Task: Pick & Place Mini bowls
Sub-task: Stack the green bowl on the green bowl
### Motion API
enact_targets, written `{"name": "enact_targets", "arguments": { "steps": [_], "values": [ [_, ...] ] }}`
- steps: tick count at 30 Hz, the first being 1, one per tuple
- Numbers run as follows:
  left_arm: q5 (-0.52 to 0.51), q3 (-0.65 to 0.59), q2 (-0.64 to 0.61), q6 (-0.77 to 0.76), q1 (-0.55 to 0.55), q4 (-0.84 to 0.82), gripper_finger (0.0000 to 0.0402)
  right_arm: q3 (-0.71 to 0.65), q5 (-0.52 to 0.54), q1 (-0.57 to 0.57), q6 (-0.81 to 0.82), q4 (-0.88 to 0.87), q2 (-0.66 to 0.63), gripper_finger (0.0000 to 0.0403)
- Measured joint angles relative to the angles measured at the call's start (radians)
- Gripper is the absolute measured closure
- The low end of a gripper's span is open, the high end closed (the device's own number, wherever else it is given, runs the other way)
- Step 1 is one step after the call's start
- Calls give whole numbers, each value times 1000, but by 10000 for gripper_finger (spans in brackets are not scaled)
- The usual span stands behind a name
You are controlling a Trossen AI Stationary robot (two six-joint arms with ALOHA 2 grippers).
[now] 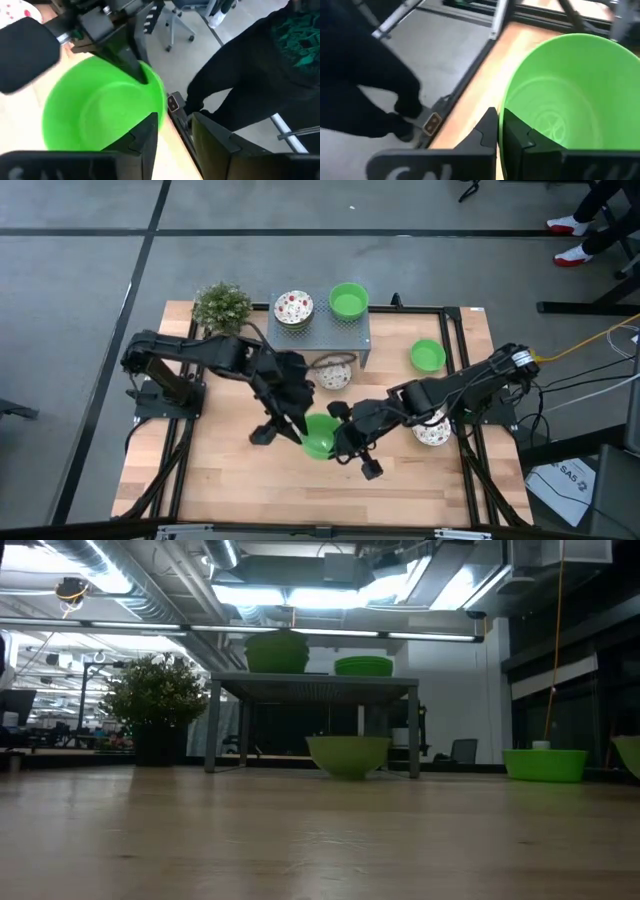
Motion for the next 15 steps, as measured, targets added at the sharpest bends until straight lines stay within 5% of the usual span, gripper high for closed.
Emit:
{"name": "enact_targets", "arguments": {
  "steps": [5, 15],
  "values": [
    [-67, 0, -109, -62, 29, -46, 283, 69, 88, -55, 52, -105, -42, 396],
    [-819, 0, -341, -231, 30, -234, 300, 326, 482, -232, -50, -300, -58, 394]
  ]
}}
